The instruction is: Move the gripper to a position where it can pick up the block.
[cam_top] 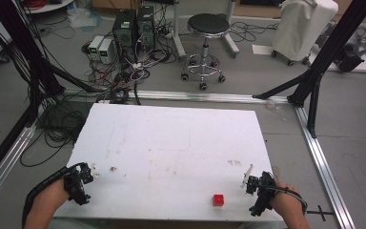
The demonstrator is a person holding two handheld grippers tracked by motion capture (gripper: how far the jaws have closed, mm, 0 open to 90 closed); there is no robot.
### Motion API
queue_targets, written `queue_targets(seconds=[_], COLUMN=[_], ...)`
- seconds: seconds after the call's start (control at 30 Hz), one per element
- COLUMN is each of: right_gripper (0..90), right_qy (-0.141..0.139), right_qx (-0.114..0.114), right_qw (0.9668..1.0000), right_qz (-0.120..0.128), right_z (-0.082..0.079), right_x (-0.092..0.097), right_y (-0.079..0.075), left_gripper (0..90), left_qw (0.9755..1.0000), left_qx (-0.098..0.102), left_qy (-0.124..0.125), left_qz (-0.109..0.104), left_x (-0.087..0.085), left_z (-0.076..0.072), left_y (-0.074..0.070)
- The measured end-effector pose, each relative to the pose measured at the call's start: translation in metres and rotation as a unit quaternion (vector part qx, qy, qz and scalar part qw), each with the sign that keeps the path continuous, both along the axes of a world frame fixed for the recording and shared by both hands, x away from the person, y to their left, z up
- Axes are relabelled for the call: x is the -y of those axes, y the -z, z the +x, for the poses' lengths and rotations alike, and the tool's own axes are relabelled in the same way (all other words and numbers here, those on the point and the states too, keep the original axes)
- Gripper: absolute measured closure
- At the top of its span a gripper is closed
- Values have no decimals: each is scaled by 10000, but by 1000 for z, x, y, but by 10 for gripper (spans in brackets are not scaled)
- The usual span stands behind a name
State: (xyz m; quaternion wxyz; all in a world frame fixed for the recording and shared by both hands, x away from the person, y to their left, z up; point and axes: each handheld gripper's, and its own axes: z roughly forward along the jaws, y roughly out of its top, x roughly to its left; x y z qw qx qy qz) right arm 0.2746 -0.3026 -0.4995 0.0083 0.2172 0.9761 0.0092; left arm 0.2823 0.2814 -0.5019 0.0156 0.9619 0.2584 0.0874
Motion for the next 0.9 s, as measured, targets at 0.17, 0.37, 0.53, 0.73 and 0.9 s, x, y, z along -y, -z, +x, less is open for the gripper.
queue_targets(seconds=[0.17,0.37,0.53,0.73,0.9], right_gripper=[13,13,13,13,13], right_qy=[-5,-24,-23,-29,-62], right_qx=[1,-22,-22,-15,0], right_qw=[10000,10000,10000,10000,10000], right_qz=[-1,5,0,-2,27], right_z=[0,0,1,0,1], right_x=[0,1,0,1,3], right_y=[0,1,2,0,-3], left_gripper=[202,203,203,203,203], left_qw=[10000,10000,10000,10000,10000], left_qx=[37,-19,-17,-17,-51], left_qy=[5,19,-5,3,-8], left_qz=[-5,-36,-9,-43,-43], left_x=[0,1,1,1,1], left_z=[-1,0,0,0,0], left_y=[0,2,2,2,3])
